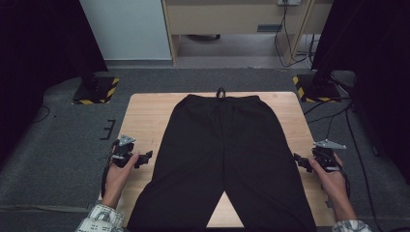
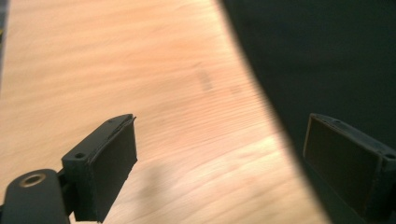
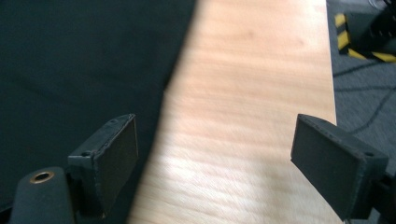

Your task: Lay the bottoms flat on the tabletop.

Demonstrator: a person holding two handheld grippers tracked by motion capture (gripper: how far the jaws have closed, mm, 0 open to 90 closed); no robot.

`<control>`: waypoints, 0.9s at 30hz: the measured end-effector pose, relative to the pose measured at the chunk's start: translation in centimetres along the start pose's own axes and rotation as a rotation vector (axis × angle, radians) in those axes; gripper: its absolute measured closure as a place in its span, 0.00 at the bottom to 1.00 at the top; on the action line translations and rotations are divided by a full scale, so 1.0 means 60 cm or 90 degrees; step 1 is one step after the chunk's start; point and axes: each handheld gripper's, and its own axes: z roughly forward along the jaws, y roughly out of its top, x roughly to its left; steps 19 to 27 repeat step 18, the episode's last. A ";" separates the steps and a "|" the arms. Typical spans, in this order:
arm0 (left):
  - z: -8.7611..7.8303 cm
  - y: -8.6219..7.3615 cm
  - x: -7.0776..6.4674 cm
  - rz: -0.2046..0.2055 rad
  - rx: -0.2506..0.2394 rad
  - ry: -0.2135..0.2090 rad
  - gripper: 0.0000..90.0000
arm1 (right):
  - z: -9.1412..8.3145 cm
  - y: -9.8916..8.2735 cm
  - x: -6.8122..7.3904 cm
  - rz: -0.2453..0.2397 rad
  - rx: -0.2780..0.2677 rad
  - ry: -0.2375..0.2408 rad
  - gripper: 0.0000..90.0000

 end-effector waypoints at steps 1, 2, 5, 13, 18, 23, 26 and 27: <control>0.005 -0.007 0.009 -0.008 0.007 0.008 0.10 | 0.003 -0.004 -0.001 0.002 0.007 -0.003 0.17; 0.008 -0.011 0.013 -0.012 0.010 0.014 0.10 | 0.008 -0.010 -0.002 0.001 0.016 -0.010 0.17; 0.018 -0.025 0.024 -0.019 0.023 0.034 0.10 | 0.015 -0.018 -0.004 -0.006 0.020 -0.026 0.16; 0.019 -0.034 0.016 0.004 0.030 0.049 0.09 | 0.011 -0.022 -0.003 -0.005 0.020 -0.029 0.16; 0.014 -0.038 0.013 0.001 0.030 0.052 0.07 | 0.008 -0.025 0.000 -0.001 0.018 -0.032 0.16; 0.014 -0.038 0.013 0.001 0.030 0.052 0.07 | 0.008 -0.025 0.000 -0.001 0.018 -0.032 0.16; 0.014 -0.038 0.013 0.001 0.030 0.052 0.07 | 0.008 -0.025 0.000 -0.001 0.018 -0.032 0.16; 0.014 -0.038 0.013 0.001 0.030 0.052 0.07 | 0.008 -0.025 0.000 -0.001 0.018 -0.032 0.16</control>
